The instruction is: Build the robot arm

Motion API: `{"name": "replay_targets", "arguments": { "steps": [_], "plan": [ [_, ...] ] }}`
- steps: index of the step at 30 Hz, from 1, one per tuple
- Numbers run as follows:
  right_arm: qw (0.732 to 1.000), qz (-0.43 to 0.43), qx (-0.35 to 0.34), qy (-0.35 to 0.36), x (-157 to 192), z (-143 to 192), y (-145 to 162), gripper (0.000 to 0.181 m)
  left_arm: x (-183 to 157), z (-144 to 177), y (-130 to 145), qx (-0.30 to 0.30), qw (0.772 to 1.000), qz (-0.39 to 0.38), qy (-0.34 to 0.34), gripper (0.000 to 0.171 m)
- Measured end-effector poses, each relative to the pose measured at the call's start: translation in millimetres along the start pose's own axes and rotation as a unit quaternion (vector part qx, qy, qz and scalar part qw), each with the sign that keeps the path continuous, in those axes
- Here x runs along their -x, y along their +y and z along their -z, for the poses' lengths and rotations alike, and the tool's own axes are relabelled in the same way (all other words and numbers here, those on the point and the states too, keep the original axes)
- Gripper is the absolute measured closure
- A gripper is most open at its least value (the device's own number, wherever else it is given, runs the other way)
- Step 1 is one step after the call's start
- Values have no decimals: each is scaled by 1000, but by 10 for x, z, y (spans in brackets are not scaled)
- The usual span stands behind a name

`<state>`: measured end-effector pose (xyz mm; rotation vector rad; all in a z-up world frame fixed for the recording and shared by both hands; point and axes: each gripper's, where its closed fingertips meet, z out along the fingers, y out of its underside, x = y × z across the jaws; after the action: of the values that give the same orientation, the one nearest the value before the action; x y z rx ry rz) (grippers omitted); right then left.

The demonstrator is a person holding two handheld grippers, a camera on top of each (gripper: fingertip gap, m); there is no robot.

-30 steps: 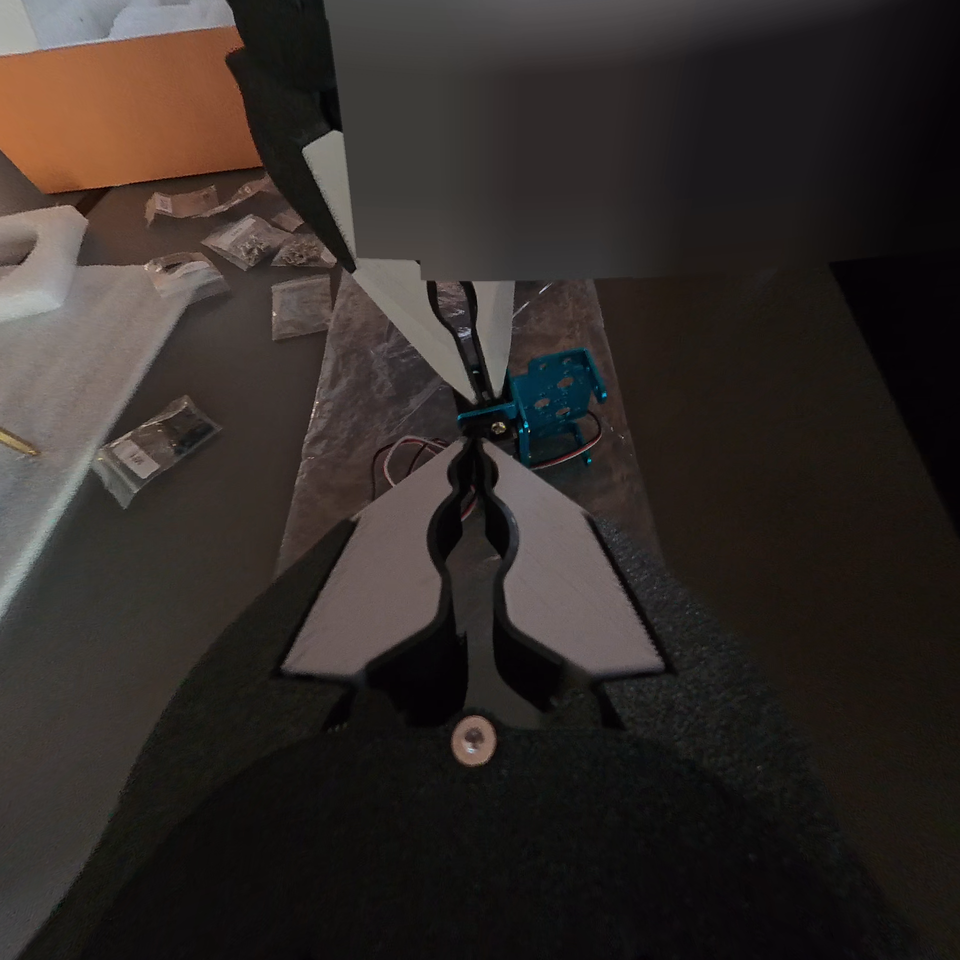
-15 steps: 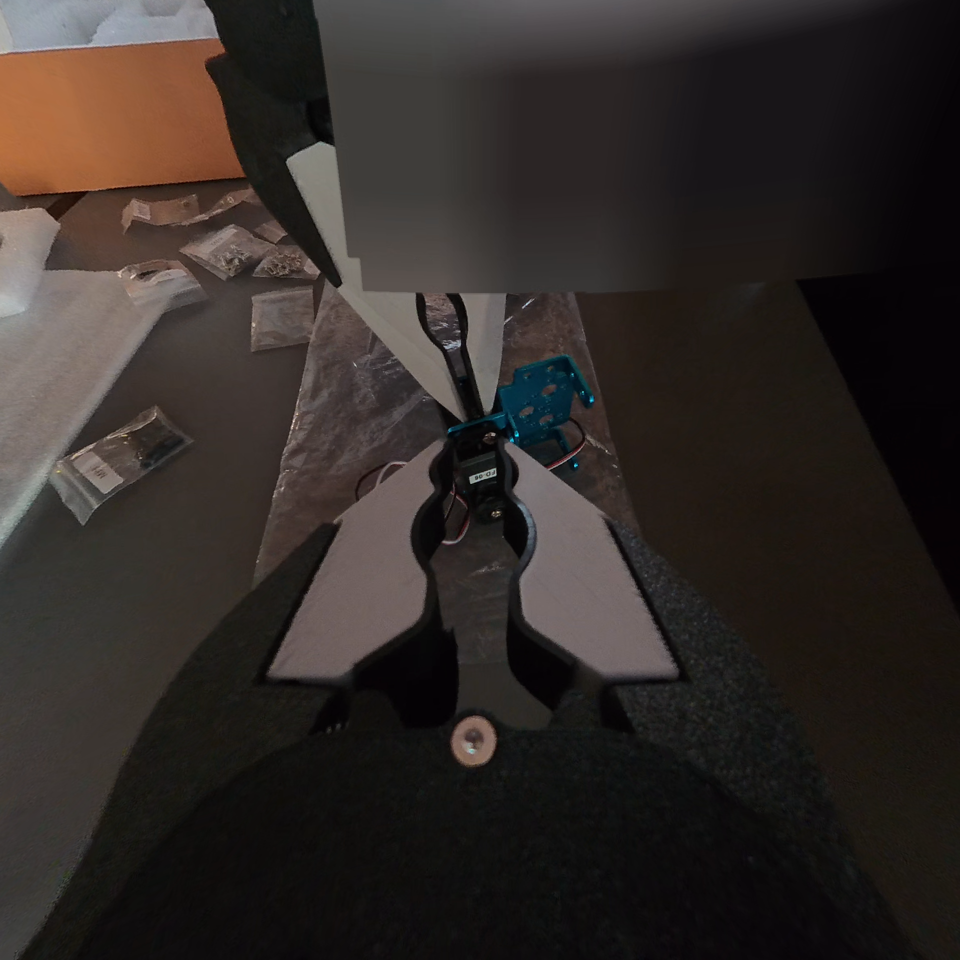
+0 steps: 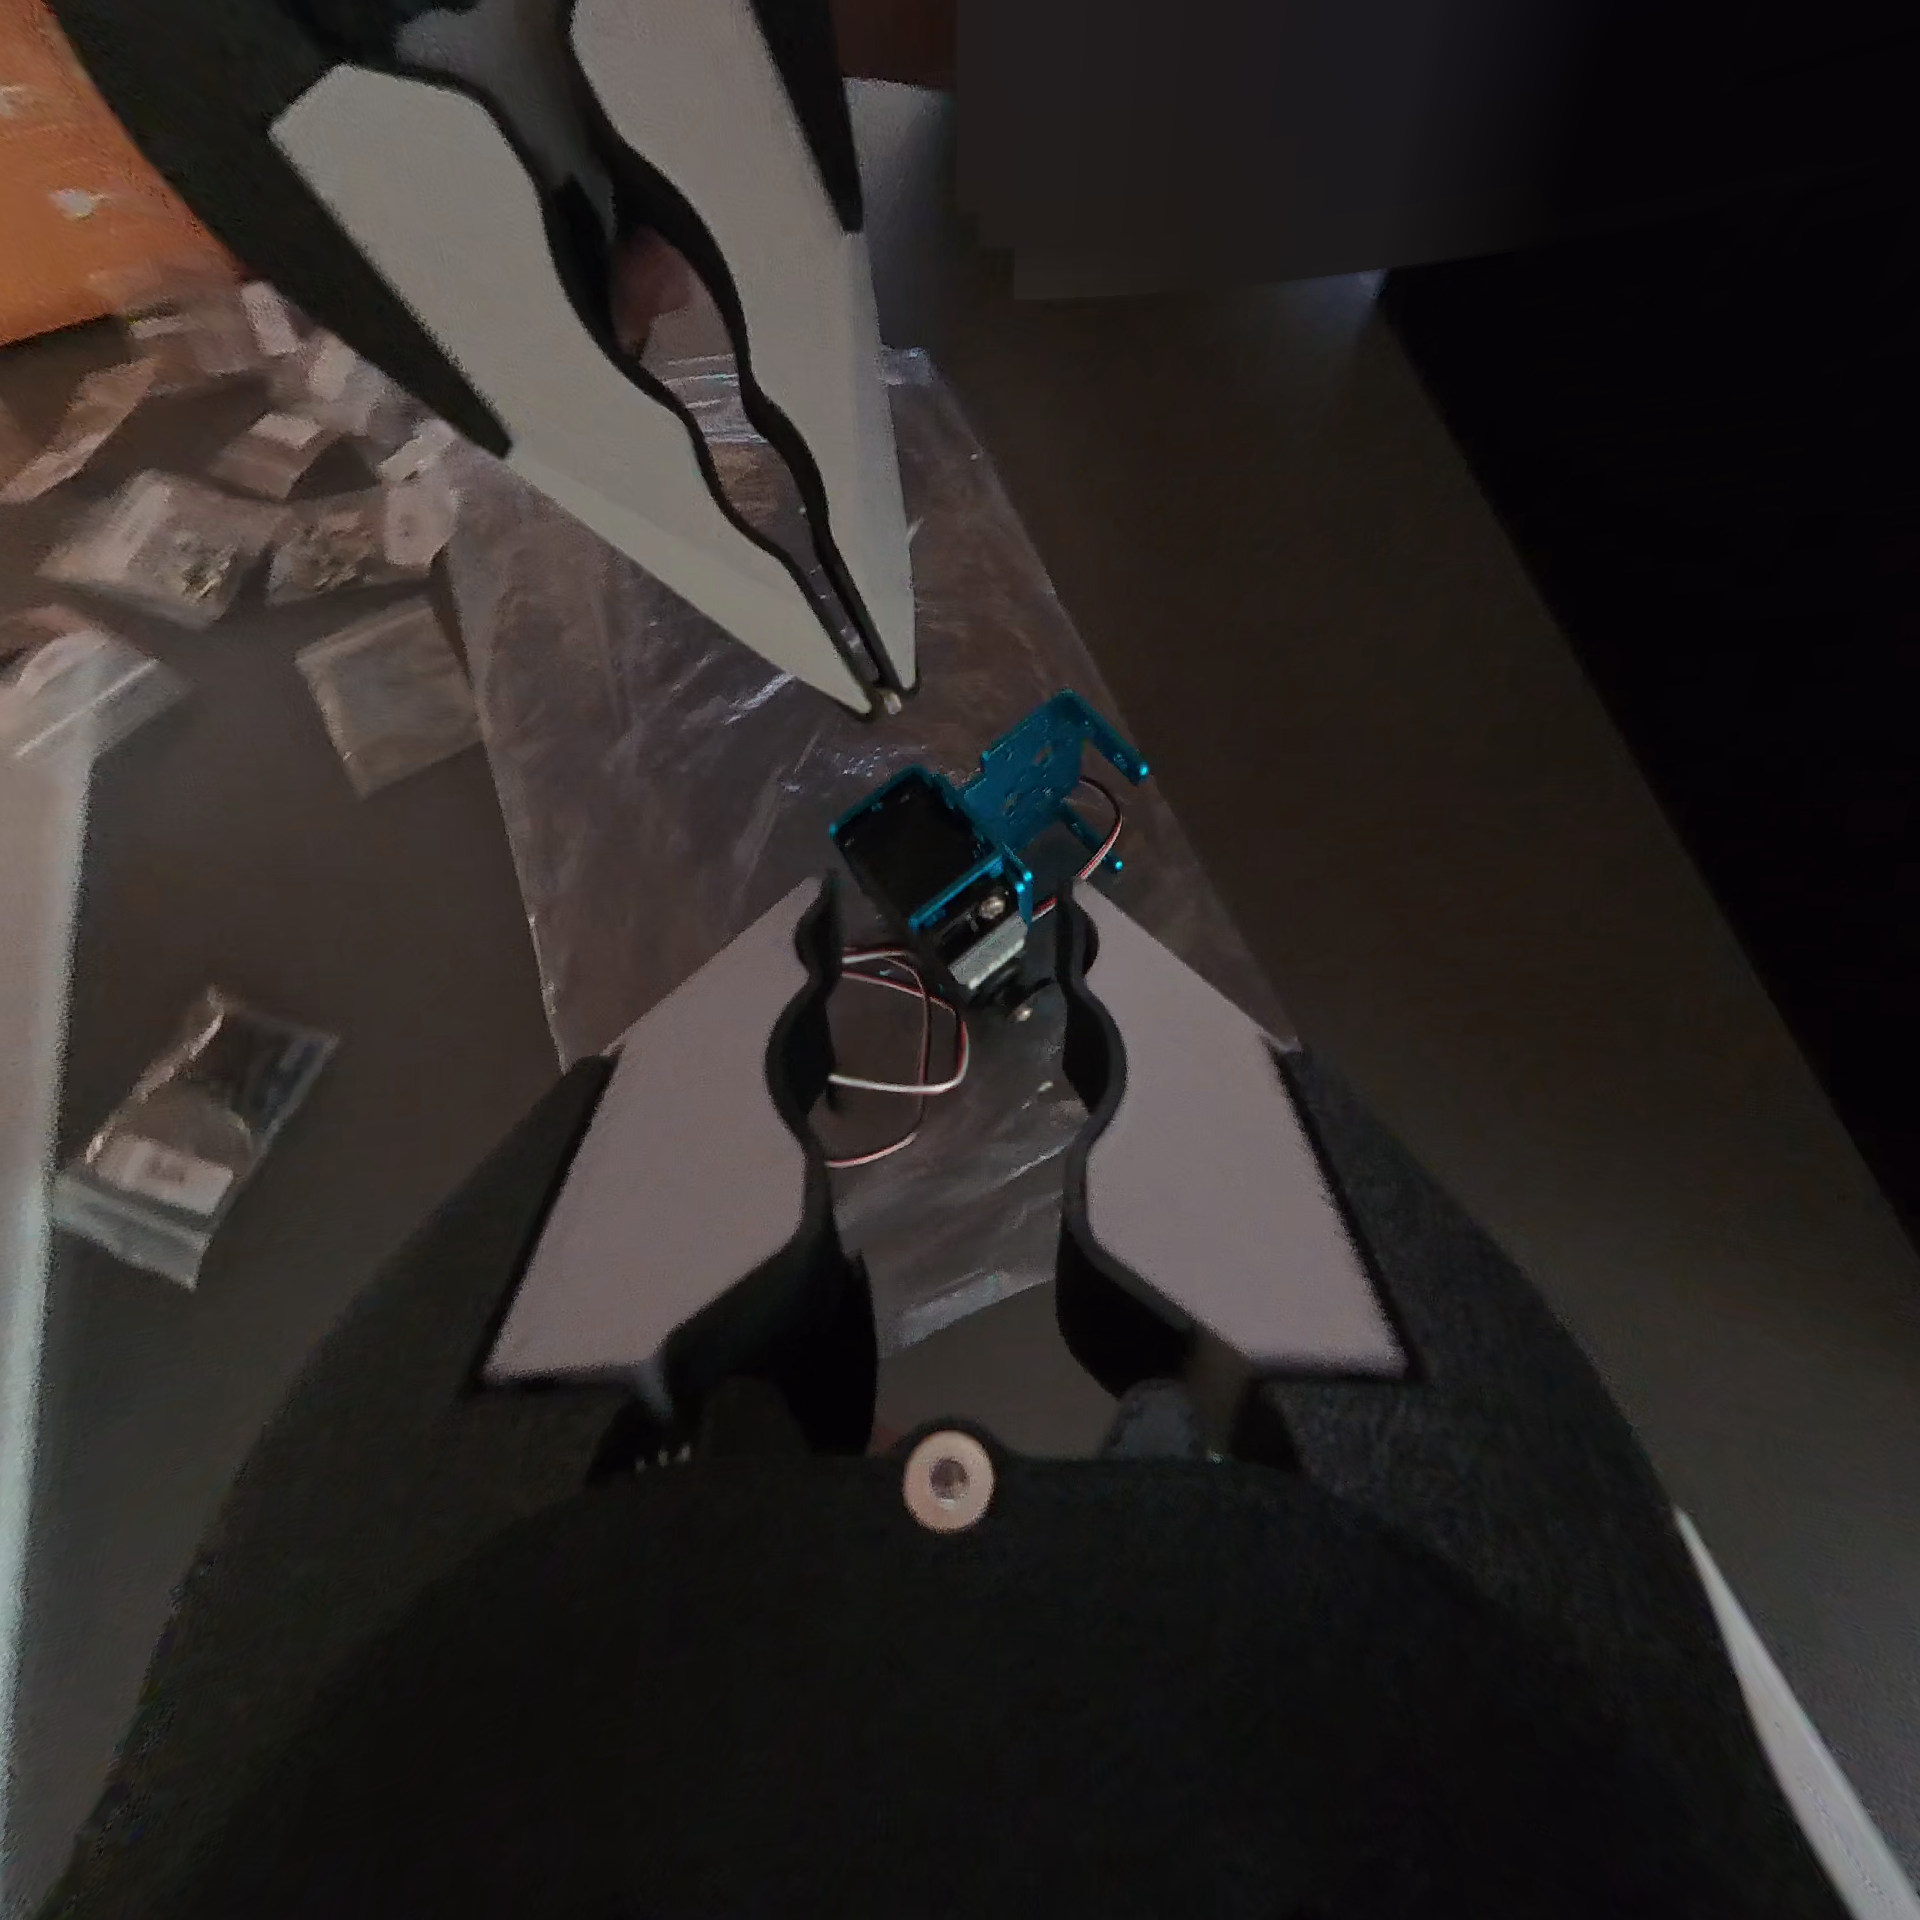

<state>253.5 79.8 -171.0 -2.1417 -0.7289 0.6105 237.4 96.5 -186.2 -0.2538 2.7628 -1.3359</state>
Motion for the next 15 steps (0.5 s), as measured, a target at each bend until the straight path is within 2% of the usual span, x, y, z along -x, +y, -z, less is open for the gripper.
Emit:
{"name": "replay_targets", "arguments": {
  "steps": [4,8,11,15],
  "plan": [
    [1000,-22,-6,-11,110,54,137,179,-35,-75,53,27,995,-25,93,148],
    [999,-31,-4,-17,142,84,218,180,-73,-64,60,26,990,-28,135,153],
    [999,-32,-5,-21,126,97,219,180,-160,-101,27,28,989,-30,141,160],
    [999,-37,-20,-25,122,101,173,180,-220,-190,-52,10,996,-22,85,163]
  ]
}}
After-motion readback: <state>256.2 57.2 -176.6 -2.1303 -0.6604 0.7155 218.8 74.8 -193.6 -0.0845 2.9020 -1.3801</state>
